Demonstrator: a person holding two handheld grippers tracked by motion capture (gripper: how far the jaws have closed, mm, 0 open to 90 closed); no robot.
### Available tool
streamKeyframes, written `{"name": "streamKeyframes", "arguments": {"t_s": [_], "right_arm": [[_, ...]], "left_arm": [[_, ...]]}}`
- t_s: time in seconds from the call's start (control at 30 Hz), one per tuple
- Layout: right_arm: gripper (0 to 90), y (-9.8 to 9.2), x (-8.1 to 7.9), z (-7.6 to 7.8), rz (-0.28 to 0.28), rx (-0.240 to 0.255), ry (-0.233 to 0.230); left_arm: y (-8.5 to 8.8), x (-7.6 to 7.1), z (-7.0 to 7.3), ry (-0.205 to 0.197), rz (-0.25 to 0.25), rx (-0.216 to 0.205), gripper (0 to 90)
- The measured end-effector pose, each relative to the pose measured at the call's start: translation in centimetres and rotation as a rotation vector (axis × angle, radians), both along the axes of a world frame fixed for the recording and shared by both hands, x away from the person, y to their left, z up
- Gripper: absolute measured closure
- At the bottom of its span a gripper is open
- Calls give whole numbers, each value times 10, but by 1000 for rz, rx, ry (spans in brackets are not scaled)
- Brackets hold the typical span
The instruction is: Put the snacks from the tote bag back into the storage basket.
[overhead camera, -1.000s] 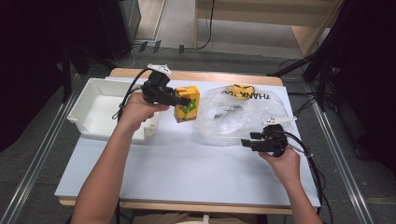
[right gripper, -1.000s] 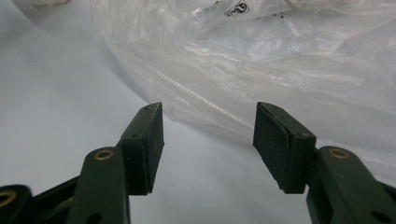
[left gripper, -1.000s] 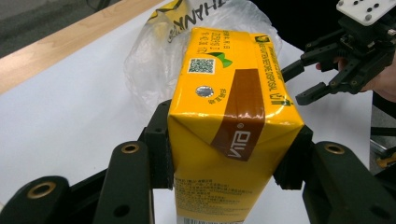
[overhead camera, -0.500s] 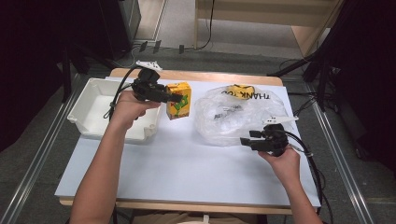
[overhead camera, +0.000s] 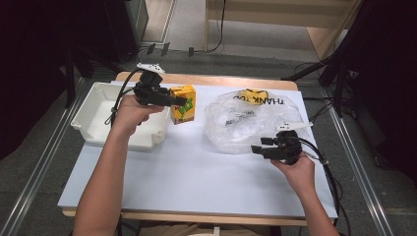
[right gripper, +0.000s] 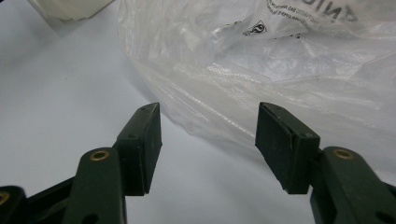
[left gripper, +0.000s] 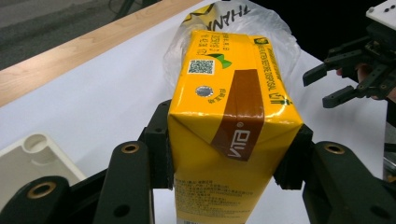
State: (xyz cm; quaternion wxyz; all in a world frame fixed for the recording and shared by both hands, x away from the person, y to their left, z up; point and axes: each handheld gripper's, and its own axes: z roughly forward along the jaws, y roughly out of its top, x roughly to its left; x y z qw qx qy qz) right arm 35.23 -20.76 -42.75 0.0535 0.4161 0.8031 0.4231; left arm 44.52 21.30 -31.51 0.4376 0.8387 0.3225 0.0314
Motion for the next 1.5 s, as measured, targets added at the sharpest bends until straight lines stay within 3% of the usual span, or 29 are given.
{"name": "streamKeyframes", "arguments": {"t_s": [0.67, 1.0, 1.3, 1.5], "right_arm": [[419, 3, 1, -2, 12, -18, 6], [419, 4, 2, -2, 20, -22, 8], [419, 4, 2, -4, 21, -34, 11], [420, 4, 3, -4, 19, -24, 16]], "left_arm": [[25, 4, -2, 9, 62, -33, 521], [34, 6, -3, 14, 102, -17, 521], [40, 5, 0, -25, 119, -8, 521], [44, 8, 0, -22, 127, -7, 521]]}}
